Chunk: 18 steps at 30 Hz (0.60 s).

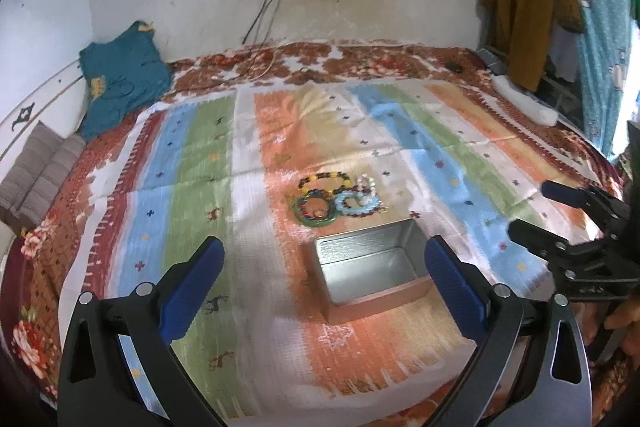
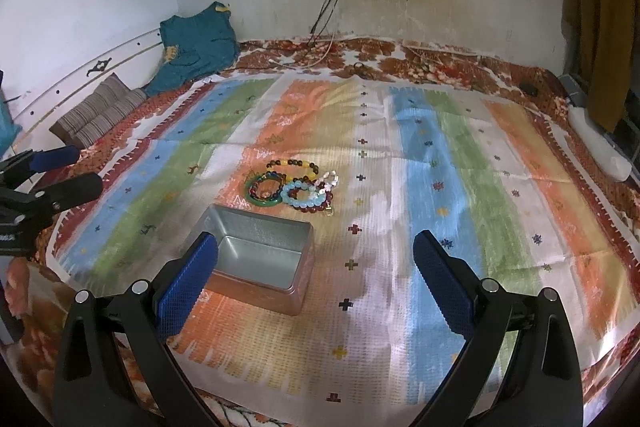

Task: Organize jewelry
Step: 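Move both grippers toward the bracelet pile beside the silver tin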

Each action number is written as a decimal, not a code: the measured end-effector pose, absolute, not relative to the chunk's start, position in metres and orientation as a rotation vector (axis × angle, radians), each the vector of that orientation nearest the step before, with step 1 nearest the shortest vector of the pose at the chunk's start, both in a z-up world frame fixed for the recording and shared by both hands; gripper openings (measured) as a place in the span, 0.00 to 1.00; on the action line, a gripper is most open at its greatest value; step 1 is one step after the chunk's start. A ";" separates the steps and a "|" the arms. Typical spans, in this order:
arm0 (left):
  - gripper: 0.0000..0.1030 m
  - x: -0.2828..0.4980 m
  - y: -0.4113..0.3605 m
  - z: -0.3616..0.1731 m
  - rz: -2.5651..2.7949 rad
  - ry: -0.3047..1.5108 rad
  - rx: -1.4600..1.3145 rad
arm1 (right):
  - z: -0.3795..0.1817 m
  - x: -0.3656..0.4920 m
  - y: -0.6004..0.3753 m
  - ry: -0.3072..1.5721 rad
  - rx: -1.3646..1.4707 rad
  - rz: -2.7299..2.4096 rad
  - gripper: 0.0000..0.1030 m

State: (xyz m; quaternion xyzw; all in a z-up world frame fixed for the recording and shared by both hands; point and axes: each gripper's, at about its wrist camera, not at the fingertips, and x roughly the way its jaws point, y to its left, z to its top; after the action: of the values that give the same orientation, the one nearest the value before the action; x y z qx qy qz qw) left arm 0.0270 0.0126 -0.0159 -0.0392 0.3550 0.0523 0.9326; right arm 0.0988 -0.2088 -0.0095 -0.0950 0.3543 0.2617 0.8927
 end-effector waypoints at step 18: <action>0.95 0.074 0.036 -0.029 0.186 0.832 -0.065 | -0.023 0.132 -0.191 0.821 -0.227 0.519 0.96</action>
State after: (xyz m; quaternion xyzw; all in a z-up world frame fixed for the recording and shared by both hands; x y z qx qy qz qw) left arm 0.0738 0.0356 -0.0288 -0.0315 0.4033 0.0904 0.9101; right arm 0.1316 -0.1911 -0.0228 -0.1089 0.3935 0.2487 0.8783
